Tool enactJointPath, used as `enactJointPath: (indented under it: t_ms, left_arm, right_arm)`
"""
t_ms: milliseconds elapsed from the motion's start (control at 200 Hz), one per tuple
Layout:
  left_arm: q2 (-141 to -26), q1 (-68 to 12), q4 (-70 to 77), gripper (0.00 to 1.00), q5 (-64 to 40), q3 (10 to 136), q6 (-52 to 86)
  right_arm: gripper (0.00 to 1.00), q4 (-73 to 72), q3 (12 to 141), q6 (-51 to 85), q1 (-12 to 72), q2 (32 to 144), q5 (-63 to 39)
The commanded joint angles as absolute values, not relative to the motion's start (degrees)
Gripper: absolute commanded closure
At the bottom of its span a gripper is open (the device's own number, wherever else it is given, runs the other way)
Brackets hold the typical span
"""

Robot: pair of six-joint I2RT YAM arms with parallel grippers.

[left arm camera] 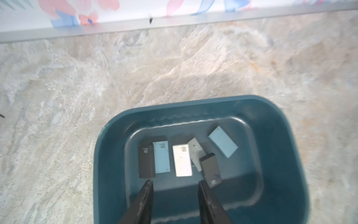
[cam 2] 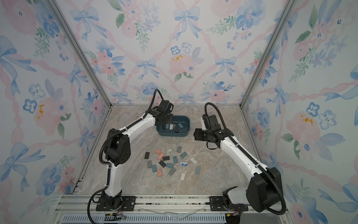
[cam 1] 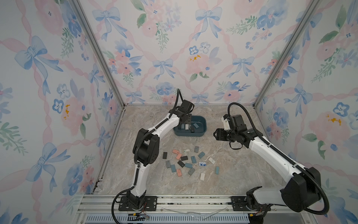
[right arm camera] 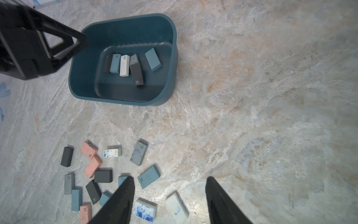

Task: Put the eraser in the storage box
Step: Pick up the eraser from the center of the board.

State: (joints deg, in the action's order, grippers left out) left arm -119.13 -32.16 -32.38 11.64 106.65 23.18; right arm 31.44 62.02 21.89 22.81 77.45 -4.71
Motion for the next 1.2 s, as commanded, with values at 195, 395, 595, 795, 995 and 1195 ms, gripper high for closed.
enactJointPath:
  t_ms: [195,395,595,795,995,1195]
  left_arm:
    - [-107.0,-35.37,-31.91,0.62,12.99,101.24,21.81]
    - [-98.83,-36.56,-27.45,0.63,12.24,92.97,22.41]
    - [-87.96,-37.78,-18.57,0.66,11.89,80.56,23.27]
    - [-79.27,-37.92,-14.43,0.63,12.29,71.98,24.86]
    - [-74.2,-37.88,-13.97,0.63,14.24,65.99,26.51]
    - [-70.48,-37.88,-13.9,0.62,15.79,62.59,27.59]
  right_arm:
    - [0.38,34.53,56.07,23.56,26.35,76.46,-4.22]
    - [0.37,34.81,52.55,25.67,29.4,76.94,-4.6]
    - [0.34,34.98,49.15,27.9,31.98,77.61,-4.57]
    - [0.3,35.18,46.62,29.14,33.42,78.3,-4.54]
    - [0.29,35.26,45.83,29.21,34.83,80.64,-4.02]
    - [0.28,35.2,46.31,29.0,35.41,83.77,-2.53]
